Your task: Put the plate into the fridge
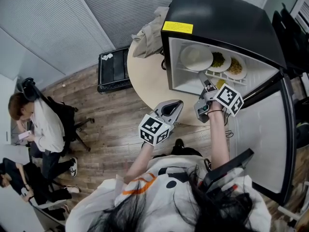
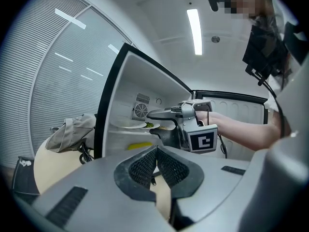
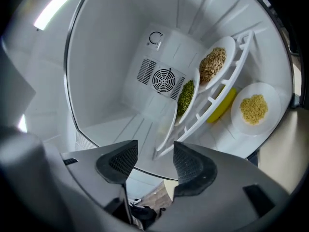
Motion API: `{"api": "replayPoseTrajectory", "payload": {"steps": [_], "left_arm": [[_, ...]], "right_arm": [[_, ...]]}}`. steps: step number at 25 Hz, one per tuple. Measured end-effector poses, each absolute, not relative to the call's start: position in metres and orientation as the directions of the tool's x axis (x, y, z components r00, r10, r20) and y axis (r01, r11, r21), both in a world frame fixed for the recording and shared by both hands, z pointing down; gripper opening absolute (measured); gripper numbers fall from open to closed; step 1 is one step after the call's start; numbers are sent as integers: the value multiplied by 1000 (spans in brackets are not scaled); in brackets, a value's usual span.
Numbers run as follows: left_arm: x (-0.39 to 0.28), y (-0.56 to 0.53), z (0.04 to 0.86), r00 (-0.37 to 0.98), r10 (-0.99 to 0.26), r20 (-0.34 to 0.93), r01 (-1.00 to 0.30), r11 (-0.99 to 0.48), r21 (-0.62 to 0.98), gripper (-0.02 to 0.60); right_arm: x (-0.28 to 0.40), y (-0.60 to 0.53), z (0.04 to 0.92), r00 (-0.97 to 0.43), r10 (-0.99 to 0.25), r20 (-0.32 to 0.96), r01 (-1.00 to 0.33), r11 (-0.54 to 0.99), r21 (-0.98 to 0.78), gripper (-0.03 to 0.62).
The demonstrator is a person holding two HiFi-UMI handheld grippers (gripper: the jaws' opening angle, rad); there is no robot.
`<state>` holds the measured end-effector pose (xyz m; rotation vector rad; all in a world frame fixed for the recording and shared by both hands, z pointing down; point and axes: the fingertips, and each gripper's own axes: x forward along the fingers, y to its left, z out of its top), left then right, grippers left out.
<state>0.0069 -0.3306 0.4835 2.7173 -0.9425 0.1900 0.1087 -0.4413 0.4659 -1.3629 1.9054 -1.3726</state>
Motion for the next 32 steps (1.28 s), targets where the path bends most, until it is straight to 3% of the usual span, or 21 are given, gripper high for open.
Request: {"api": "replayPoseTrajectory", "payload": {"steps": [4,13,32], "left_arm": [[7,-326,482,786,-584,203,-617,-762,197,11],[-5,-310,479,791,-579,196,-610,-768,196,11],[-45,-233,482,802,-568,185,-596,-778,196,11]], "right_arm": [[106,-430,465,-416,-884,213,-549,57,-834,142],[85,-395,464,-429,-874,228,-635,112,-764,73],[25,-296,471,-488,-851,196,-599,163,-784,44]]}}
